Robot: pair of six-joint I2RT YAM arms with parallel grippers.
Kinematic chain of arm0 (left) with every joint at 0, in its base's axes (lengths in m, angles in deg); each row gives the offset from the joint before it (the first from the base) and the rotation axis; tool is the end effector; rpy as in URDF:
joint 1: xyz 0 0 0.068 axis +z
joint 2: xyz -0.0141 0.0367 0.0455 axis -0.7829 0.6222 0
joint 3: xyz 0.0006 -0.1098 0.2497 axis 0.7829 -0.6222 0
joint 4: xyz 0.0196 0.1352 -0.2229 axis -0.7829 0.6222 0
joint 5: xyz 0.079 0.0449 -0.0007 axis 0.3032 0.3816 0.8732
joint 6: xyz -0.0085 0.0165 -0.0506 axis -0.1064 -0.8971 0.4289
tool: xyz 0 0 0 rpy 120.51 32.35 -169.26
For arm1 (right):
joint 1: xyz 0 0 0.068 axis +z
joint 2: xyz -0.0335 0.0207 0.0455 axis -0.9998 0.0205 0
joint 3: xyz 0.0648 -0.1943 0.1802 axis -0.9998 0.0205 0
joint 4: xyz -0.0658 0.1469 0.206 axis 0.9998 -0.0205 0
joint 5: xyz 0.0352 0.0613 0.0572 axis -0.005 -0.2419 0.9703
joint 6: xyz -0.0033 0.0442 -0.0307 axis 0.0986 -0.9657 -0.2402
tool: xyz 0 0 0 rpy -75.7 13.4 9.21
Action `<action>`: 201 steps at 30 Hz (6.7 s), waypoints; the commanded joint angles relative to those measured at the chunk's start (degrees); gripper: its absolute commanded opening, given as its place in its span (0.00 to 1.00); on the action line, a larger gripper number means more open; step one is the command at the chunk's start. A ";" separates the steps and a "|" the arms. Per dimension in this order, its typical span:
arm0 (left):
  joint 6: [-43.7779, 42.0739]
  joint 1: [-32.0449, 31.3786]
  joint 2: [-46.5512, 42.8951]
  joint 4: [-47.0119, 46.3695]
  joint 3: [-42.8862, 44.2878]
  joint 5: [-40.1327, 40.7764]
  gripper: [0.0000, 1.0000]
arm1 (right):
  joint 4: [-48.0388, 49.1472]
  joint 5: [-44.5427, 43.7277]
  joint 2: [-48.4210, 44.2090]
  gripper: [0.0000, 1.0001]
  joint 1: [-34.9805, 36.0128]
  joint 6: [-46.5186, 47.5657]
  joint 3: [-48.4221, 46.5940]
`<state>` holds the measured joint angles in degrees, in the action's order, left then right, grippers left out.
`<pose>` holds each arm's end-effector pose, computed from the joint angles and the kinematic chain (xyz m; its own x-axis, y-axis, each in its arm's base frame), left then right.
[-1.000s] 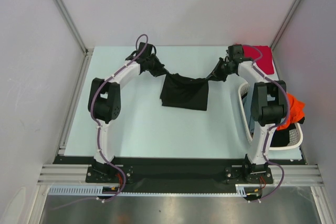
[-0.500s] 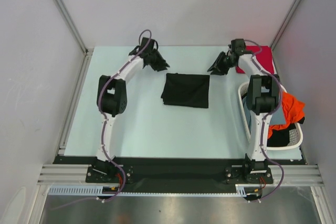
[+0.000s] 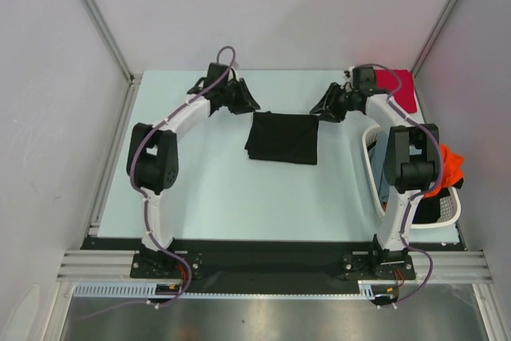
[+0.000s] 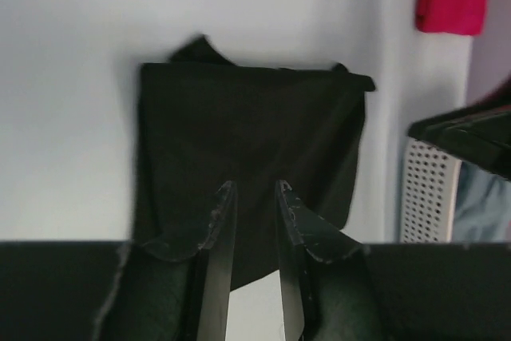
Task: Fold and stack the t-shirts
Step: Fold the tshirt, then neatly place the folded tshirt to the corner
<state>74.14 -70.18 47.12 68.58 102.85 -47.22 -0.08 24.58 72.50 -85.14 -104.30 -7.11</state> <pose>0.4467 -0.1630 0.2461 -0.8241 -0.2990 -0.4812 0.0663 0.7926 -0.6061 0.4447 0.0472 0.2235 -0.8656 0.3694 -0.3381 0.0596 0.7463 0.6630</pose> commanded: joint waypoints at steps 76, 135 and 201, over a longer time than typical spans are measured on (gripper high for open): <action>56.34 -30.21 -46.40 -40.00 -62.91 38.54 0.74 | -9.03 -15.82 -45.23 1.00 5.02 4.23 17.70; 78.18 -32.06 1.26 -35.24 -32.67 45.24 0.26 | -10.44 -6.26 -18.52 1.00 -0.25 9.58 4.69; 74.73 -26.17 -8.42 -39.20 -31.26 40.32 0.00 | 3.36 16.88 16.90 0.90 -0.08 -12.74 -3.83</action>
<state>149.37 -97.00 42.42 30.90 70.02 -7.62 0.51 42.63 88.63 -85.19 -114.04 -11.33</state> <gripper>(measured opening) 0.132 0.907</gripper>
